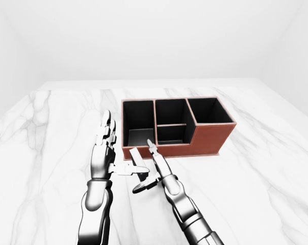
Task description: Pick up the book and place it in the right compartment of the caddy.
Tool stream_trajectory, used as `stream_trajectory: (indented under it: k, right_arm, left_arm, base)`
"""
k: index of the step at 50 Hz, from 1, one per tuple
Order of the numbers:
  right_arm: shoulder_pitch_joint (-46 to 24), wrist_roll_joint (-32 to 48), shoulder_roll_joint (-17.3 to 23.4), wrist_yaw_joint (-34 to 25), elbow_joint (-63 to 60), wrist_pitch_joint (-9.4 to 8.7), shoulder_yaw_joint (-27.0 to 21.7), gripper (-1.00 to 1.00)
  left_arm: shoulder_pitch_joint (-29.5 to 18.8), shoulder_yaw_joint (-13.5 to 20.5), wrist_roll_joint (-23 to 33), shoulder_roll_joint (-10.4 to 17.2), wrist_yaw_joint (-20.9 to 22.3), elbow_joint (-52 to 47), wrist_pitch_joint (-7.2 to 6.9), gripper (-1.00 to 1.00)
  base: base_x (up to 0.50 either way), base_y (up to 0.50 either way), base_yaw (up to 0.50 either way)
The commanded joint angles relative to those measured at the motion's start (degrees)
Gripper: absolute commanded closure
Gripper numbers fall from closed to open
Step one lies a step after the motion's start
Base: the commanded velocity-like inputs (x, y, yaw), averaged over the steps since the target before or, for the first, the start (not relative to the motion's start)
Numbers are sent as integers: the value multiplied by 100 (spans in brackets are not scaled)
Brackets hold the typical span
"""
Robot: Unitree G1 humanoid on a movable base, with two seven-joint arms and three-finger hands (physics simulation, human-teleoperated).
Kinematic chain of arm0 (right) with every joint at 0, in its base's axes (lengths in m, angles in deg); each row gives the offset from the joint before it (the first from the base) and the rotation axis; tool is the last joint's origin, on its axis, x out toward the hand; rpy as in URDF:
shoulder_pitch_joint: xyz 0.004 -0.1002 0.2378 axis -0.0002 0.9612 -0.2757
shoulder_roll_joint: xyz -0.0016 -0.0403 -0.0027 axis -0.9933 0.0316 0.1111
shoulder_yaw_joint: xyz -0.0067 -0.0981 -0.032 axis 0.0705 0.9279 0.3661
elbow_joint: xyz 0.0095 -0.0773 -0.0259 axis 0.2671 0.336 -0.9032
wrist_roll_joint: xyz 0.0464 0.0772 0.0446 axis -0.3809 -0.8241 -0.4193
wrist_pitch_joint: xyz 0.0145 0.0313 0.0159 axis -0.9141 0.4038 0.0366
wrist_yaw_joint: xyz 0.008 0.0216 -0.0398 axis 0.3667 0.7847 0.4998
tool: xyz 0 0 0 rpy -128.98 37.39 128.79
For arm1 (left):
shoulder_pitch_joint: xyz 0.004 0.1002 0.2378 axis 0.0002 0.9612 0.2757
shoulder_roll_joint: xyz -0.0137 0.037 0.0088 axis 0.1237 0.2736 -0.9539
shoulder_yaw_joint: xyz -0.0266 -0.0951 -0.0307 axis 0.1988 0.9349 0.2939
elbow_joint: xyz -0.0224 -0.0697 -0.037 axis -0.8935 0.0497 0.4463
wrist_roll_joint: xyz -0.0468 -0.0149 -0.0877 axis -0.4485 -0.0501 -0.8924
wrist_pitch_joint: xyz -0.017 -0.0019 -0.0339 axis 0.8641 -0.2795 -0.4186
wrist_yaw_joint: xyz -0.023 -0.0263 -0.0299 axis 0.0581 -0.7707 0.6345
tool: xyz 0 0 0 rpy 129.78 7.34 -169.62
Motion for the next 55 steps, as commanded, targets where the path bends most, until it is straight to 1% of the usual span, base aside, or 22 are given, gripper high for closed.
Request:
stream_trajectory:
  k: [1,3,7,8,15,17,21,22,25,30,33,34,35,39,42,45,46,48,50,51,52,55]
  right_arm:
    - [-87,13,-35,-39,159,0,-55,-100]
    - [-146,1,-33,-4,428,0,-85,-100]
    - [-150,16,-47,-53,318,0,-88,-100]
    - [-177,16,-49,-50,375,0,-100,-100]
    - [-224,92,-79,-55,503,0,-94,-100]
    - [-359,61,-88,2,984,0,-190,-100]
    - [-451,65,-103,39,1324,0,-270,-100]
    - [-400,99,-125,-29,1026,0,-244,-100]
    - [-553,36,-122,11,1509,0,-350,-100]
    - [-504,34,-149,-82,1138,0,-330,-100]
    - [-478,32,-149,-109,991,0,-305,-100]
    - [-505,10,-137,-64,1188,0,-323,86]
    - [-518,1,-134,-48,1260,0,-333,100]
    - [-407,19,-133,-73,987,0,-289,100]
    - [-498,-19,-117,12,1382,0,-348,100]
    - [-473,4,-117,20,1331,0,-347,100]
    - [-366,29,-127,-59,862,0,-298,100]
    - [-407,-24,-103,4,1098,0,-328,100]
    - [-419,-58,-95,57,1157,0,-364,100]
    - [-398,-77,-93,56,1055,0,-369,100]
    - [-279,-81,-105,-37,443,0,-315,100]
    - [-210,-354,-67,-9,-51,0,-363,100]
  left_arm:
    - [3,-7,-2,1,5,-1,2,-100]
    - [8,-15,7,-3,3,28,36,-100]
    - [11,-24,7,-3,5,-21,-14,-100]
    - [7,-24,10,-4,3,25,27,-100]
    - [8,-17,0,1,15,20,24,-100]
    - [6,-15,-4,0,18,60,60,-100]
    - [4,-6,-15,4,28,57,55,-100]
    - [0,-2,-20,4,31,75,66,-100]
    - [10,-5,-18,3,33,70,74,-100]
    - [23,-20,-9,-3,23,-11,6,-100]
    - [18,-16,-11,-1,28,57,63,-100]
    - [25,-19,-13,1,30,14,32,-100]
    - [27,-16,-17,1,30,1,21,-100]
    - [32,-21,-13,-1,33,37,55,-100]
    - [39,-37,2,-3,31,43,62,-100]
    - [24,-24,-7,1,32,66,74,-100]
    - [35,-30,-3,-2,31,71,86,-100]
    - [40,-43,8,-4,27,37,55,-100]
    - [43,-40,6,-3,28,59,81,-100]
    - [46,-37,3,-2,31,88,113,-100]
    - [48,-33,-1,-1,33,97,123,-100]
    - [42,-27,-4,1,33,47,62,-100]
  base:
    - [0,0,0]
    - [0,0,0]
    - [0,0,0]
    - [0,0,0]
    - [0,0,0]
    - [0,0,0]
    - [0,0,0]
    - [0,0,0]
    - [0,0,0]
    - [0,0,0]
    - [0,0,0]
    - [0,0,0]
    - [0,0,0]
    - [0,0,0]
    - [0,0,0]
    - [0,0,0]
    - [0,0,0]
    - [0,0,0]
    - [0,0,0]
    - [0,0,0]
    - [0,0,0]
    - [0,0,0]
